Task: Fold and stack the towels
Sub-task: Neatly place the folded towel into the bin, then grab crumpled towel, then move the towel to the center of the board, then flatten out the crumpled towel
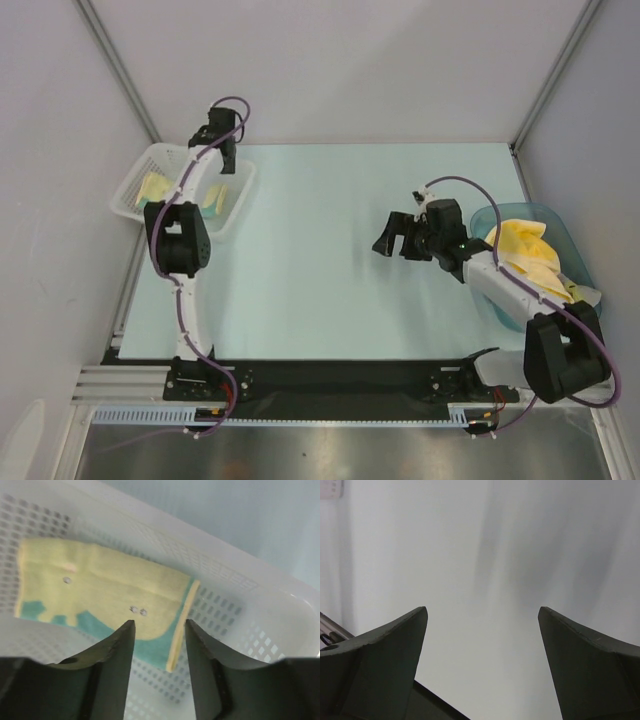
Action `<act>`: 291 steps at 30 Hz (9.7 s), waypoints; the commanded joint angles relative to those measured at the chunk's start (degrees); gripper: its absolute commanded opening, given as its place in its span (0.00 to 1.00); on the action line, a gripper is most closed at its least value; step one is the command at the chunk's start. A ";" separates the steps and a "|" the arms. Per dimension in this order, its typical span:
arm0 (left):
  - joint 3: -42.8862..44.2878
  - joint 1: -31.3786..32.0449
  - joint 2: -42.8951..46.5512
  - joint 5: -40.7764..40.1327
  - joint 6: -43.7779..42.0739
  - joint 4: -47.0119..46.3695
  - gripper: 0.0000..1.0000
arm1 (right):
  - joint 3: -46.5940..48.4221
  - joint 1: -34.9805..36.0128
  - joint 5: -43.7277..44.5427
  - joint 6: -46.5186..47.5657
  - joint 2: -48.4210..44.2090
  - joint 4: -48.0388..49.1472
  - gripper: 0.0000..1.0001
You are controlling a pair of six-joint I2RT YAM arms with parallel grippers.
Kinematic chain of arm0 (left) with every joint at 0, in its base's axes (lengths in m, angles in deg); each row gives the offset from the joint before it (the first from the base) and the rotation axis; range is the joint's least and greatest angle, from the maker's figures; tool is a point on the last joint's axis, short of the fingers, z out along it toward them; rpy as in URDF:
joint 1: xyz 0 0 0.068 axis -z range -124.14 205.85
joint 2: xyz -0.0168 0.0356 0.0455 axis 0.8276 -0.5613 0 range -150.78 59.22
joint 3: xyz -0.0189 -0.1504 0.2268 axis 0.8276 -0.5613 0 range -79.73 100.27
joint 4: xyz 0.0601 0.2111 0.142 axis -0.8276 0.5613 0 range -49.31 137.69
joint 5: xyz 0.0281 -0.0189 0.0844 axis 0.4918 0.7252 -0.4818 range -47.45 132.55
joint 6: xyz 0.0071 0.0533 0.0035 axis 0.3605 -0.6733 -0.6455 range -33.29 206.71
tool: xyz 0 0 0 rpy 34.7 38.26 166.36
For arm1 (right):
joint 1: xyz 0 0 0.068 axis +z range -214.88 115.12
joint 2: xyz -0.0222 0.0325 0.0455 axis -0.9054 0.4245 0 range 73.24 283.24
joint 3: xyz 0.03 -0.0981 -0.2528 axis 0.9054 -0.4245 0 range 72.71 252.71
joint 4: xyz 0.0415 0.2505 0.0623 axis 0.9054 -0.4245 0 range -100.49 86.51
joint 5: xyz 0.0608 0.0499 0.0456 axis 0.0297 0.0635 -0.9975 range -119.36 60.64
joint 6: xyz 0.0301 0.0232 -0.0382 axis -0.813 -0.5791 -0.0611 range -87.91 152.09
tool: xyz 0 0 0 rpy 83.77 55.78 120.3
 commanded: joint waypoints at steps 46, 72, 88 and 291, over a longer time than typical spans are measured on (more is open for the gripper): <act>-26.64 -7.46 12.17 20.42 11.39 -7.84 0.23 | 1.71 0.87 3.92 -3.03 4.09 5.89 0.93; -25.49 -6.84 6.55 32.19 9.63 -1.69 0.25 | 24.04 17.93 1.82 -17.81 32.04 18.29 0.54; -15.64 -3.17 20.95 32.01 11.30 0.16 0.57 | 21.42 10.30 8.84 -7.10 17.39 -0.86 0.61; -39.05 40.97 47.93 13.73 9.46 -9.44 0.00 | 21.33 1.13 1.97 10.75 -9.04 -3.96 0.00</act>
